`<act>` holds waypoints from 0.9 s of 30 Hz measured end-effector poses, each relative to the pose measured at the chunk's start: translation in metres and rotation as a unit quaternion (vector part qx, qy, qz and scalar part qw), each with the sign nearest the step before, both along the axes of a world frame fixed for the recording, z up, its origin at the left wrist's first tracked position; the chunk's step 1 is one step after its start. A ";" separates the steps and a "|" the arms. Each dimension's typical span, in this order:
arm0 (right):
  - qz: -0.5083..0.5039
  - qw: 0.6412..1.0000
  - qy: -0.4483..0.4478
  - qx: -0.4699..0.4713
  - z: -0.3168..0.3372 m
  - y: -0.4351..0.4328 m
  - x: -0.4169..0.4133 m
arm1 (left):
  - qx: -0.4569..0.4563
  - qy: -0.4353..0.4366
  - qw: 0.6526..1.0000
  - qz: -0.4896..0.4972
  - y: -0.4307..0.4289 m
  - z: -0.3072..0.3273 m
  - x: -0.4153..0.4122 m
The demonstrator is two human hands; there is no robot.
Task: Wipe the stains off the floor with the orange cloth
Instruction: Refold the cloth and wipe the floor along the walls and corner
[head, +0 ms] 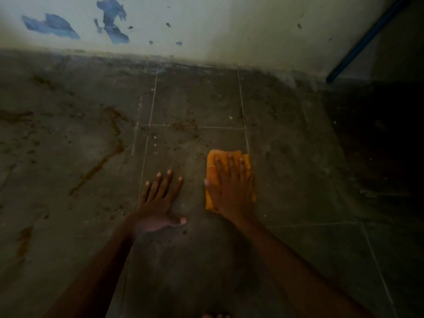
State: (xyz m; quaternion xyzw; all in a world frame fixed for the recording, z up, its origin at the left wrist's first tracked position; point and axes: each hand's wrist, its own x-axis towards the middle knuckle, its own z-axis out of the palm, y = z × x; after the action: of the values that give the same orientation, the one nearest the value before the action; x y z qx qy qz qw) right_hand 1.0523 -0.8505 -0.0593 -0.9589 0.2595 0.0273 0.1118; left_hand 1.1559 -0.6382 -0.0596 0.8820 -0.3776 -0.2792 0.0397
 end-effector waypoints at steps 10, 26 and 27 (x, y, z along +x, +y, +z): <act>-0.151 0.988 0.031 -0.012 -0.013 -0.135 -0.019 | 0.026 -0.005 0.999 0.018 -0.004 0.003 -0.006; -0.138 0.990 -0.003 -0.030 0.007 -0.146 -0.005 | -0.028 -0.053 0.998 0.024 0.000 -0.008 -0.011; -0.172 0.985 -0.005 0.014 0.004 -0.141 0.032 | -0.058 -0.055 0.996 0.027 0.003 -0.008 -0.012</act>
State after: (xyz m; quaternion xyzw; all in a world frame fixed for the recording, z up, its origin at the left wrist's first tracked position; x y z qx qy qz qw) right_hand 1.0839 -0.9911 -0.0554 -0.8983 0.4198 0.0067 0.1299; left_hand 1.1440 -0.6353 -0.0679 0.9022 -0.3706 -0.2066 0.0777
